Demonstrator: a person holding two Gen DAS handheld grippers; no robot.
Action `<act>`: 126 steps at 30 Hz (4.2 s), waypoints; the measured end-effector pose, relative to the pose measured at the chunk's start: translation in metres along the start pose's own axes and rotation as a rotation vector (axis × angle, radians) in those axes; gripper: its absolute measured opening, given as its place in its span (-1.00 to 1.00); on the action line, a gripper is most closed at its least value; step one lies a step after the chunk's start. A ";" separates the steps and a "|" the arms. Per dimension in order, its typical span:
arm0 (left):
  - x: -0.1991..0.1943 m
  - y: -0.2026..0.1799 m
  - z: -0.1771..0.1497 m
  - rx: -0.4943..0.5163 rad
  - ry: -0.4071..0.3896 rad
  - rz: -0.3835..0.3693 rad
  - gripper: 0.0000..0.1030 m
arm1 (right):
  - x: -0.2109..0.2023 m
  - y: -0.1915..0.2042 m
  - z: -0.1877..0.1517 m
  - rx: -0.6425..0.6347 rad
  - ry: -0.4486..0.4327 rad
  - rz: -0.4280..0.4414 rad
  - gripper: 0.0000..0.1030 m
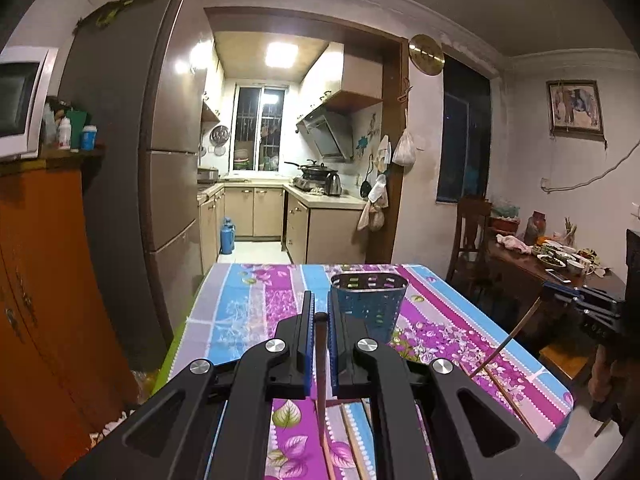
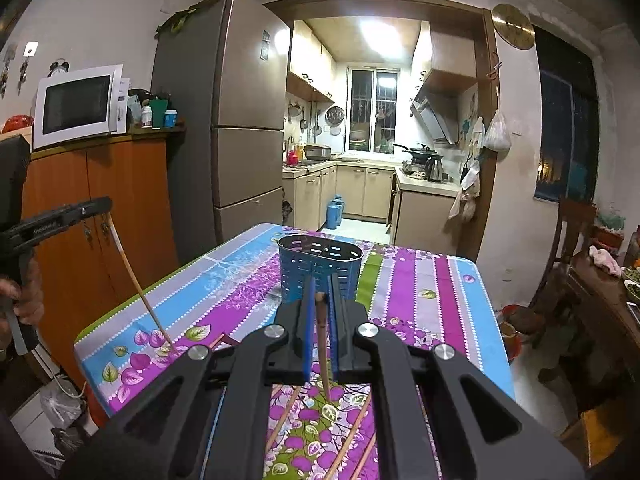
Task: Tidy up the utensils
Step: 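Lift both held chopsticks and lower them into the blue mesh holder, then open both tools to release the chopsticks into the holder, then close the left tool on a chopstick while the right tool grasps another chopstick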
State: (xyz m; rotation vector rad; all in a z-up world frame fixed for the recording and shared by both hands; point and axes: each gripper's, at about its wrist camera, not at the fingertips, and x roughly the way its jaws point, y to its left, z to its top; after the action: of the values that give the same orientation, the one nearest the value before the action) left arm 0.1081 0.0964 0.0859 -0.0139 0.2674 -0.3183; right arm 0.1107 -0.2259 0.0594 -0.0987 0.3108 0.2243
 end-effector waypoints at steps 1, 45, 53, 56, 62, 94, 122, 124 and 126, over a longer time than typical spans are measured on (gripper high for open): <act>-0.001 -0.001 0.002 0.007 -0.003 -0.002 -0.85 | 0.000 -0.001 0.001 0.003 0.001 0.005 -0.91; 0.267 -0.054 0.054 0.042 -0.184 -0.053 -0.85 | 0.212 -0.045 0.079 0.111 -0.078 0.010 -0.90; 0.265 -0.047 0.031 0.023 -0.151 -0.030 -0.84 | 0.221 -0.035 0.066 0.102 -0.017 0.010 -0.84; 0.251 -0.042 0.033 0.011 -0.156 -0.031 -0.84 | 0.211 -0.031 0.066 0.092 -0.031 -0.001 -0.60; 0.176 -0.017 0.050 -0.045 -0.274 0.005 -0.68 | 0.145 -0.028 0.076 0.045 -0.135 -0.022 -0.60; -0.028 -0.077 -0.258 0.171 0.257 0.053 -0.40 | -0.046 0.053 -0.200 -0.020 0.189 -0.136 -0.50; -0.015 -0.084 -0.271 0.187 0.242 0.115 -0.84 | -0.026 0.038 -0.224 0.016 0.262 -0.284 -0.59; -0.016 -0.084 -0.272 0.189 0.241 0.115 -0.84 | -0.021 0.033 -0.226 0.024 0.272 -0.303 -0.64; -0.016 -0.084 -0.272 0.189 0.241 0.116 -0.84 | -0.016 0.029 -0.228 0.021 0.282 -0.314 -0.66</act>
State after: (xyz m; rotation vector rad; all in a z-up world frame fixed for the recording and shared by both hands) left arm -0.0031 0.0291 -0.1675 0.2270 0.4744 -0.2287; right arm 0.0227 -0.2304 -0.1534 -0.1570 0.5725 -0.1061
